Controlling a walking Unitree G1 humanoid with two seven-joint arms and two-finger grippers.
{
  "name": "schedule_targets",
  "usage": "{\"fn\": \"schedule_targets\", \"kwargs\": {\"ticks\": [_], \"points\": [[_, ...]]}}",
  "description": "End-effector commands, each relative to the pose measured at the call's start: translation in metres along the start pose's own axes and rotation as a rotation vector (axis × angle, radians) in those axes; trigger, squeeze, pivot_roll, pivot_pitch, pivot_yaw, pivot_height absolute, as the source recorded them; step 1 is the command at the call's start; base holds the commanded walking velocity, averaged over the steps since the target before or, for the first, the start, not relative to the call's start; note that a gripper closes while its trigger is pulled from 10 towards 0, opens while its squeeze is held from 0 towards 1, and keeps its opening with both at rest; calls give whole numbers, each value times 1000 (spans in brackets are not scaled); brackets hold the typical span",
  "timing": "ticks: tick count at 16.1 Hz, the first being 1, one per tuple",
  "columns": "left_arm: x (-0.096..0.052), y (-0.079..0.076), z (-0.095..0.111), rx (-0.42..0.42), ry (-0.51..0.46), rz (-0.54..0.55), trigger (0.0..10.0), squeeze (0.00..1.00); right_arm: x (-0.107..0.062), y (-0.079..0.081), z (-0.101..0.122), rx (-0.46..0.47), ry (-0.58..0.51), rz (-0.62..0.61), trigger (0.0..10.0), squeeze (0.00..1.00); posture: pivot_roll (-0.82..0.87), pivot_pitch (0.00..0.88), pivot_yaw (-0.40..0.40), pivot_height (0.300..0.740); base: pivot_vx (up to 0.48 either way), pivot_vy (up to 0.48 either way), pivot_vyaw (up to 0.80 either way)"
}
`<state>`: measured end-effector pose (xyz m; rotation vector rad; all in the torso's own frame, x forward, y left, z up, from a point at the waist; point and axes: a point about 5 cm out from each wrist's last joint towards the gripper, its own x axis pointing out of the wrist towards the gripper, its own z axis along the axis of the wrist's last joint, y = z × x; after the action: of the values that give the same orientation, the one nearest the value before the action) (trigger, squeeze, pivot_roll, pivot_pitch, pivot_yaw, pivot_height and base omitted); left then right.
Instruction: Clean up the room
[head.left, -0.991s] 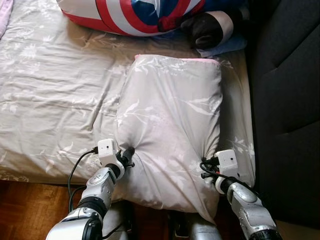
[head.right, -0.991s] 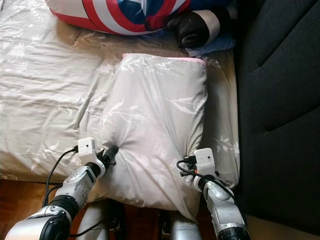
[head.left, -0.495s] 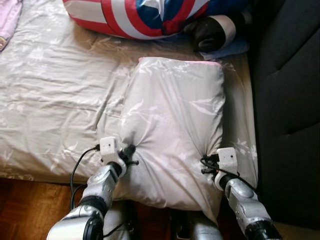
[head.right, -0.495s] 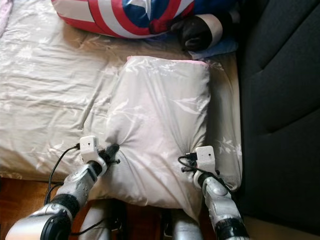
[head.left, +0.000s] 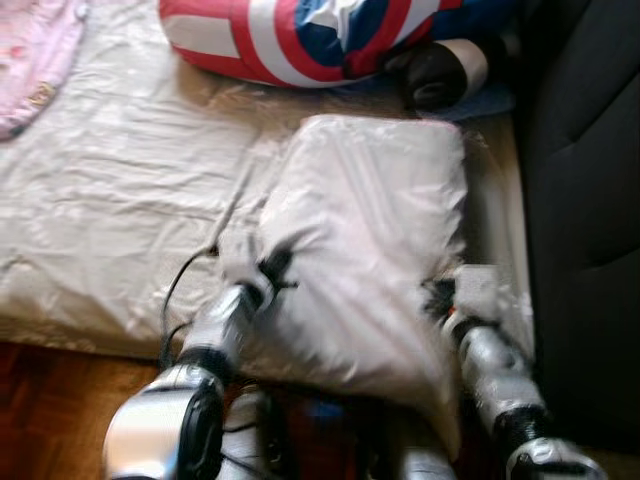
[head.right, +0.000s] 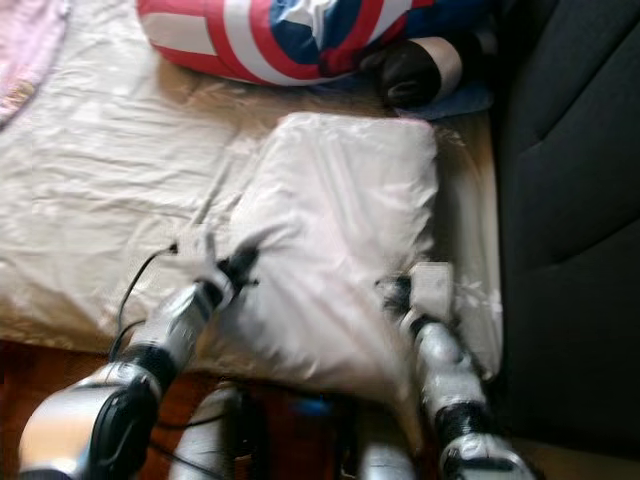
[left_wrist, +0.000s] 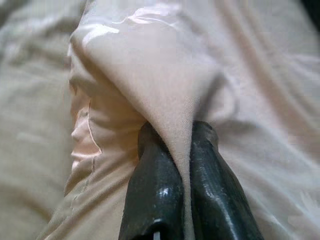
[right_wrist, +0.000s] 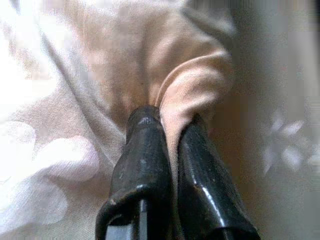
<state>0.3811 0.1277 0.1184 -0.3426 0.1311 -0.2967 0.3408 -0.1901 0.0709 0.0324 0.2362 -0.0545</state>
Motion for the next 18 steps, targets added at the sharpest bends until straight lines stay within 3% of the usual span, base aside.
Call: {"fn": "schedule_targets", "kwargs": {"ticks": [1, 3, 6, 9, 11, 13, 14, 16, 18], "points": [[6, -5, 19, -15, -82, -16, 0, 0, 1, -22, 35, 11, -173, -96, 0, 0, -95, 208, 2, 660, 0, 0, 0], [11, -14, 33, -32, -135, -34, 0, 0, -1, -33, 53, 15, -266, -143, 0, 0, -96, 205, 9, 660, 0, 0, 0], [21, -37, 60, -30, -227, -135, 0, 0, -11, -48, 86, -1, -444, -218, 0, 0, -98, 202, 21, 660, 0, 0, 0], [27, -62, 80, -35, -290, -242, 0, 0, -31, -68, 114, -6, -606, -339, 0, 0, -98, 201, 28, 660, 0, 0, 0], [30, -79, 84, -45, -308, -324, 0, 0, -54, -85, 130, -43, -721, -454, 0, 0, -102, 201, 30, 660, 0, 0, 0], [30, -83, 84, -46, -315, -347, 0, 0, -67, -94, 136, -66, -770, -530, 0, 0, -104, 201, 31, 660, 0, 0, 0], [30, -84, 85, -52, -318, -355, 0, 0, -71, -96, 137, -64, -779, -546, 0, 0, -107, 202, 31, 660, 0, 0, 0], [29, -80, 82, -28, -299, -346, 0, 0, -68, -93, 122, -42, -693, -506, 0, 0, -106, 201, 32, 660, 0, 0, 0], [28, -66, 75, 51, -264, -254, 588, 0, -52, -72, 95, 58, -542, -354, 0, 0, -100, 201, 31, 660, 0, 0, 0]]}}
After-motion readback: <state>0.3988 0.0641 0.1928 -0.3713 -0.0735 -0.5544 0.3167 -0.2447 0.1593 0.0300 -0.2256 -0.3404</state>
